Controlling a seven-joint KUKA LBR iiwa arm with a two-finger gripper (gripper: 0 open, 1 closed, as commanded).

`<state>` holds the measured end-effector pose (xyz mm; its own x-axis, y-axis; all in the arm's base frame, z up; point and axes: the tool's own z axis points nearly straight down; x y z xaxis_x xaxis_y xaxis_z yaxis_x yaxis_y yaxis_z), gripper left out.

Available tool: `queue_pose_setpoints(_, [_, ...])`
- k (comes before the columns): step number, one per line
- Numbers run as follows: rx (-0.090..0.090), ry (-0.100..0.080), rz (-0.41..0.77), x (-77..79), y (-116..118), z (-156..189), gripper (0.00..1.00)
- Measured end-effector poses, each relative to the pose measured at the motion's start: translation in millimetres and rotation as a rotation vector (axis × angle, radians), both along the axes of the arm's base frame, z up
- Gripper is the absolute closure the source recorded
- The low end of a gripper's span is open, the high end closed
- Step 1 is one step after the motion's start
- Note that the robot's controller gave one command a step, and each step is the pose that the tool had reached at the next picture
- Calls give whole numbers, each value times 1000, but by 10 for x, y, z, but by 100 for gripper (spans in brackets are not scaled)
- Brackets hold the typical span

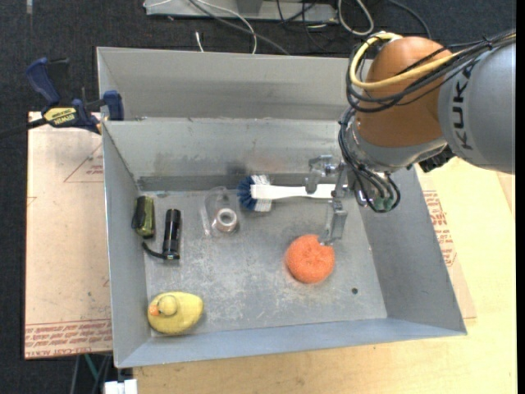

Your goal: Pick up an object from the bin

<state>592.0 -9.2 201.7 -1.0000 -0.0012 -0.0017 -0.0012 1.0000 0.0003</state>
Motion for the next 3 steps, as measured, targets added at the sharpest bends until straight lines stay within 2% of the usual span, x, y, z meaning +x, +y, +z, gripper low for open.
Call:
queue_pose_setpoints(1, [0, 0, 0, 0, 0, 0, 0])
queue_pose_setpoints(2, [1, -1, -14, -90, -62, 16, 0])
queue_pose_setpoints(3, [1, -3, -20, 8, -4, -55, 0])
